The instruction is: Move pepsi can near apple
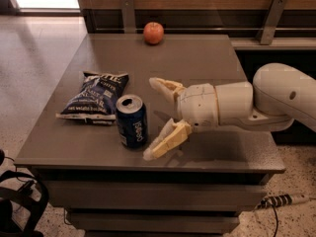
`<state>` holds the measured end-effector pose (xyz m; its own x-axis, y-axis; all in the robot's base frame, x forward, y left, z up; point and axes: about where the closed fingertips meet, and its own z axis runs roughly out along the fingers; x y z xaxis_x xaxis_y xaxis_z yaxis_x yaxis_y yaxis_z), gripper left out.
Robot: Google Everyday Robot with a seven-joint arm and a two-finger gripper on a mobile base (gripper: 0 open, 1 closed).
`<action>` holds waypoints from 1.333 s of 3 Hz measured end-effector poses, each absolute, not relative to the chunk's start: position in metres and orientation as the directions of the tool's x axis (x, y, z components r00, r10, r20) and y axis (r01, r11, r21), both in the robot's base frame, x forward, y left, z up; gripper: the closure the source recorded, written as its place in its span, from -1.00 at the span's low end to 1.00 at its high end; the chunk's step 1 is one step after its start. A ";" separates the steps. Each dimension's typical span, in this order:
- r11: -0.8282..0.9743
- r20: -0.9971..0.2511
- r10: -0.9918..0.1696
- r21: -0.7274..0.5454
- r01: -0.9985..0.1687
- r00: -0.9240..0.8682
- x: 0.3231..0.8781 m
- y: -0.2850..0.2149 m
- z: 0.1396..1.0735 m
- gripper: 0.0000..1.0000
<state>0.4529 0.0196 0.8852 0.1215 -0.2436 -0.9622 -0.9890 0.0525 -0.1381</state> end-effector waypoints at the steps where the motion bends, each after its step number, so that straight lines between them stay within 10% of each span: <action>1: 0.041 -0.968 -0.234 -0.101 -0.994 0.088 0.460 0.031 0.870 -1.00; 2: 0.016 -0.972 -0.218 -0.091 -0.996 0.085 0.460 0.044 0.866 -1.00; 4: 0.008 -0.972 -0.219 -0.094 -0.996 0.090 0.458 0.048 0.868 -0.05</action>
Offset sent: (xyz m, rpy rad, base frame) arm 0.0105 0.0358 -0.0254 0.0412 0.0598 0.0616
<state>0.4582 0.0481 0.8678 0.0901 -0.2186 -0.9717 -0.9955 0.0077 -0.0941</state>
